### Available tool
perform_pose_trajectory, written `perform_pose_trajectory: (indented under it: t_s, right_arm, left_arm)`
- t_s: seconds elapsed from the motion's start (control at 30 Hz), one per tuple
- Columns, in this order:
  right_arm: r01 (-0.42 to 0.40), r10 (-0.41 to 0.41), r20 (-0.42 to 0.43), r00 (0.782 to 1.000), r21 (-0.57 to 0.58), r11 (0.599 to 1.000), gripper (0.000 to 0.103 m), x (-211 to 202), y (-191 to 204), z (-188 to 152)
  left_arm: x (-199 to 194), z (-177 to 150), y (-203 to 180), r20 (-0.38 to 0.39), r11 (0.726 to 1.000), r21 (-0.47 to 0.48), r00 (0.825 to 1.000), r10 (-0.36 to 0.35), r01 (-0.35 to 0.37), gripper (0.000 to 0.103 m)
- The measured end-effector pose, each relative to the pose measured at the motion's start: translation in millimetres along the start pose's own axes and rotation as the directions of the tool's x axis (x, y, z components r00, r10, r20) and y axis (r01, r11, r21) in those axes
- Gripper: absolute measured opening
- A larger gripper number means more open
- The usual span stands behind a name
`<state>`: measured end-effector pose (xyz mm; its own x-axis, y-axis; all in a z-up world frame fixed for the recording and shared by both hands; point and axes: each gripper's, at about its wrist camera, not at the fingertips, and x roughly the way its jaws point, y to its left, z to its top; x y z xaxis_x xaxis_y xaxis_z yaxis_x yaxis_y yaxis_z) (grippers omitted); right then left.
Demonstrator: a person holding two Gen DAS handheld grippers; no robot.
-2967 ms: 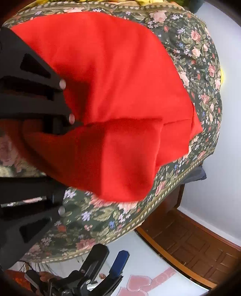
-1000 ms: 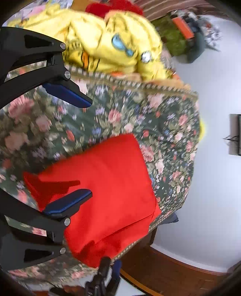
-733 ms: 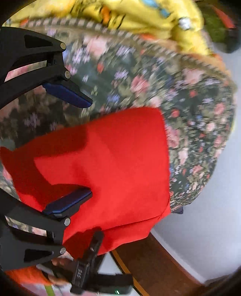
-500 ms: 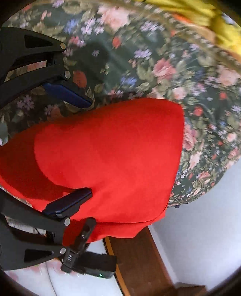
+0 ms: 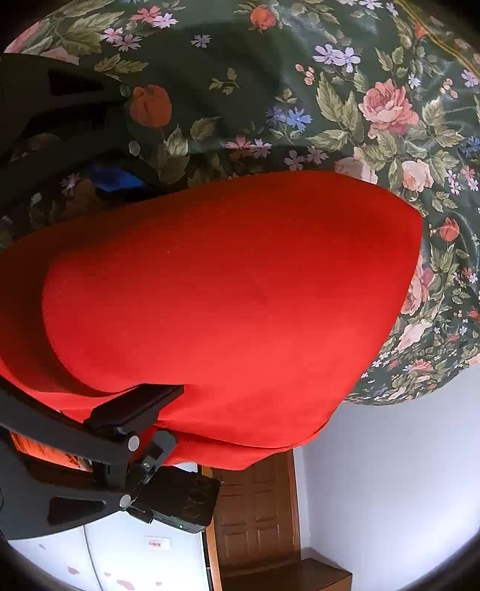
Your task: Fold large clothes
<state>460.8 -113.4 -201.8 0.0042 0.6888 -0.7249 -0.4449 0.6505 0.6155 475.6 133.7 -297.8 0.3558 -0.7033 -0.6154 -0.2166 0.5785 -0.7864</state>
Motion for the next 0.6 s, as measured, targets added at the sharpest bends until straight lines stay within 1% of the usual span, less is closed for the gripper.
perform_pose_trajectory:
  t_s: [0.03, 0.07, 0.13, 0.17, 0.2, 0.27, 0.33, 0.4, 0.47, 0.53, 0.6]
  right_arm:
    - [-0.005, 0.006, -0.014, 1.0, 0.009, 1.0, 0.064, 2.9, 0.9, -1.1]
    - [0.024, -0.024, -0.011, 1.0, -0.002, 1.0, 0.062, 4.7, 5.0, -3.0]
    - [0.059, -0.059, -0.015, 0.998, -0.024, 0.998, 0.051, 5.7, 11.1, -3.8]
    - [0.058, -0.058, -0.015, 0.998, -0.014, 0.998, 0.041, 5.5, 11.1, -4.1]
    - [0.04, -0.04, -0.02, 0.999, 0.005, 0.999, 0.034, 4.8, 10.0, -5.2]
    - [0.012, -0.012, -0.029, 1.0, 0.027, 1.0, 0.029, 3.4, 10.4, -8.1]
    - [0.026, -0.026, -0.03, 0.999, 0.003, 1.0, 0.028, 2.3, 17.8, -12.6]
    - [0.038, -0.038, -0.025, 0.999, -0.007, 0.999, 0.027, 1.2, 26.5, -17.2]
    - [0.043, -0.043, -0.014, 0.999, -0.022, 0.999, 0.025, -0.8, 38.1, -21.7]
    - [0.055, -0.055, -0.003, 0.998, -0.039, 0.998, 0.025, -3.0, 47.8, -24.3]
    - [0.068, -0.068, 0.004, 0.998, -0.054, 0.996, 0.024, -2.7, 58.3, -23.9]
  left_arm:
    - [-0.4, 0.2, -0.8, 0.003, 1.0, 0.009, 1.0, 0.003, -0.003, 0.084]
    - [-2.2, -0.7, -3.8, 0.01, 1.0, 0.025, 1.0, 0.01, -0.01, 0.082]
    - [-5.5, -1.5, -7.8, 0.022, 0.999, 0.043, 1.0, 0.021, -0.022, 0.075]
    - [-7.9, -2.7, -9.8, 0.03, 0.998, 0.048, 0.999, 0.032, -0.033, 0.074]
    - [-10.4, -4.0, -11.4, 0.038, 0.998, 0.053, 0.998, 0.044, -0.046, 0.071]
    - [-14.8, -6.9, -14.0, 0.045, 0.996, 0.069, 0.997, 0.06, -0.063, 0.066]
    - [-19.0, -11.4, -20.8, 0.052, 0.992, 0.097, 0.995, 0.081, -0.086, 0.059]
    - [-24.9, -17.6, -28.7, 0.06, 0.982, 0.138, 0.991, 0.121, -0.128, 0.054]
    - [-32.6, -24.2, -36.4, 0.071, 0.972, 0.175, 0.987, 0.145, -0.155, 0.049]
    - [-41.9, -30.0, -43.4, 0.088, 0.963, 0.208, 0.984, 0.153, -0.169, 0.044]
    - [-55.1, -34.3, -52.3, 0.112, 0.955, 0.237, 0.982, 0.155, -0.178, 0.042]
